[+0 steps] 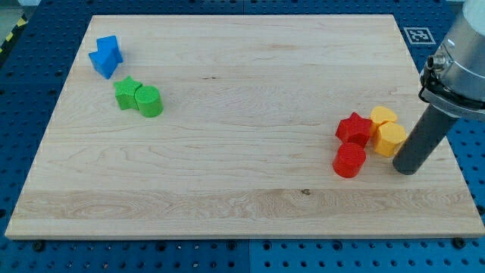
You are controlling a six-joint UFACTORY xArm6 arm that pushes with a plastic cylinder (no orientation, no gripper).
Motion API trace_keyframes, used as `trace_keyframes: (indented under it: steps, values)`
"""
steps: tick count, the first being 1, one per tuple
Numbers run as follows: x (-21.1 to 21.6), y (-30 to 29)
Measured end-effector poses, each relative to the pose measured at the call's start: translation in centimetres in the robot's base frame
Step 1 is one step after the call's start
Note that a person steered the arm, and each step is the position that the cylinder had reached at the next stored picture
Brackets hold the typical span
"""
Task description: Push the yellow heart towards the top of the yellow hexagon
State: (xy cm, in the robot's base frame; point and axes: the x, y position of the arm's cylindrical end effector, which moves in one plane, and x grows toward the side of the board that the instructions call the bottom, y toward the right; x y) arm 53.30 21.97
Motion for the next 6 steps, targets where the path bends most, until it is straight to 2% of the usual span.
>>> trace_keyframes:
  steps: [6]
  values:
    - [-2.1,-0.8]
